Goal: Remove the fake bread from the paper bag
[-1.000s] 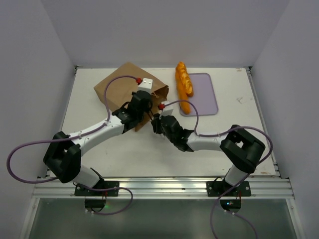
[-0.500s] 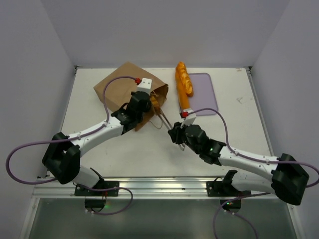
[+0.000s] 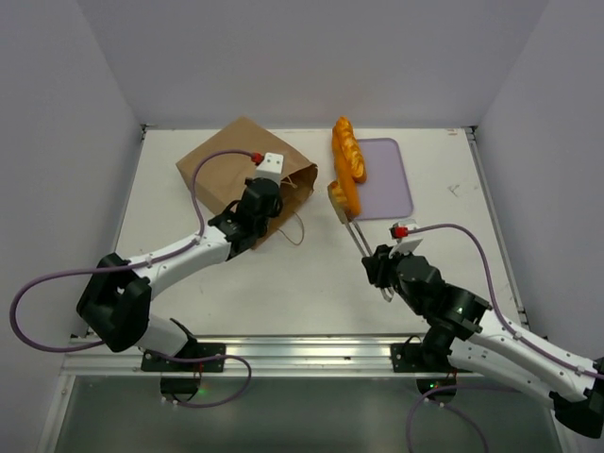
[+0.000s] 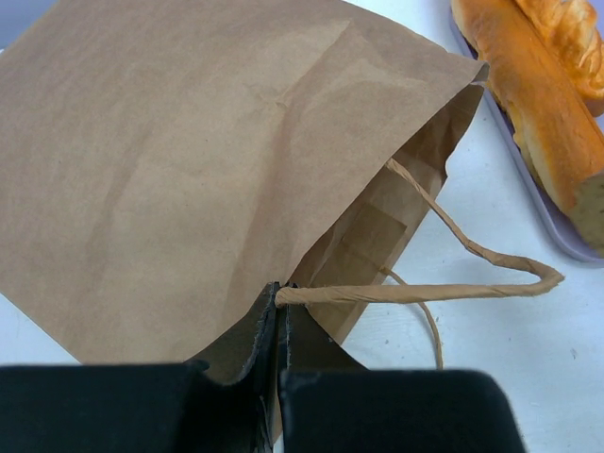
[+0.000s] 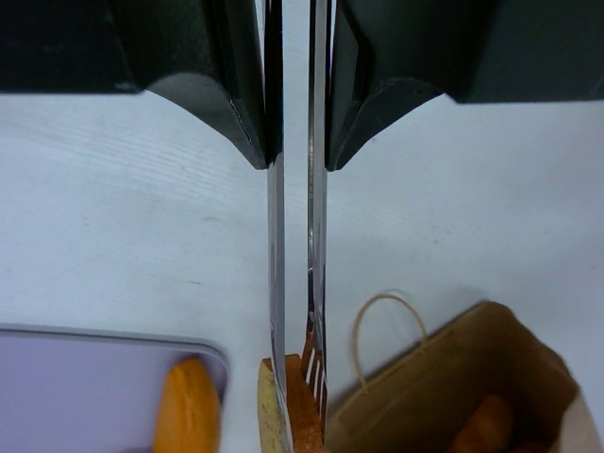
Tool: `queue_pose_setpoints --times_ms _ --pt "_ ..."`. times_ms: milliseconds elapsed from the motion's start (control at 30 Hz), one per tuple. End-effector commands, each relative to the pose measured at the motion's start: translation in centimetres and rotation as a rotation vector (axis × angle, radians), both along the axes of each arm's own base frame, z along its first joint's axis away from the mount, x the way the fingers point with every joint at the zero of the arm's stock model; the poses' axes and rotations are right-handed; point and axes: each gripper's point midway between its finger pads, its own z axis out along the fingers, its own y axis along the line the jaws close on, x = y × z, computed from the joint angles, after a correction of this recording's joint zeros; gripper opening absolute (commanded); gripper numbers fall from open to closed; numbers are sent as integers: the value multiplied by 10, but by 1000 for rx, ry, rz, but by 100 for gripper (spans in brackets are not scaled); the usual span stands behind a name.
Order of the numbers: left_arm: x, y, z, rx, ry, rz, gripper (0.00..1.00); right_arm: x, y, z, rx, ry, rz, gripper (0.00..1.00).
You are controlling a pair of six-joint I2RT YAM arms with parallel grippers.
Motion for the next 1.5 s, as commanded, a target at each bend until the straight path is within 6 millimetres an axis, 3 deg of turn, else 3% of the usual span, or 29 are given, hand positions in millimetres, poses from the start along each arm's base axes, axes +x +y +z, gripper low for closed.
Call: queue_pose_setpoints --times_ms 0,233,500,800,1067,1467 --pt "2 3 25 -67 -86 9 0 7 -36 6 -130 -17 -131 17" --pt "-4 9 20 -71 -101 6 0 18 -62 19 -209 -76 -260 17" --pt "-6 8 18 -73 -96 -4 0 36 -82 16 -327 -76 -392 17" --pt "-9 11 23 -83 -109 -6 0 63 -73 -9 -281 -9 -349 15" --pt "-10 11 22 -81 -107 -9 0 85 -45 -17 -264 7 -302 14" --pt "-11 12 24 -84 -112 -10 0 97 -26 -33 -268 37 -256 14"
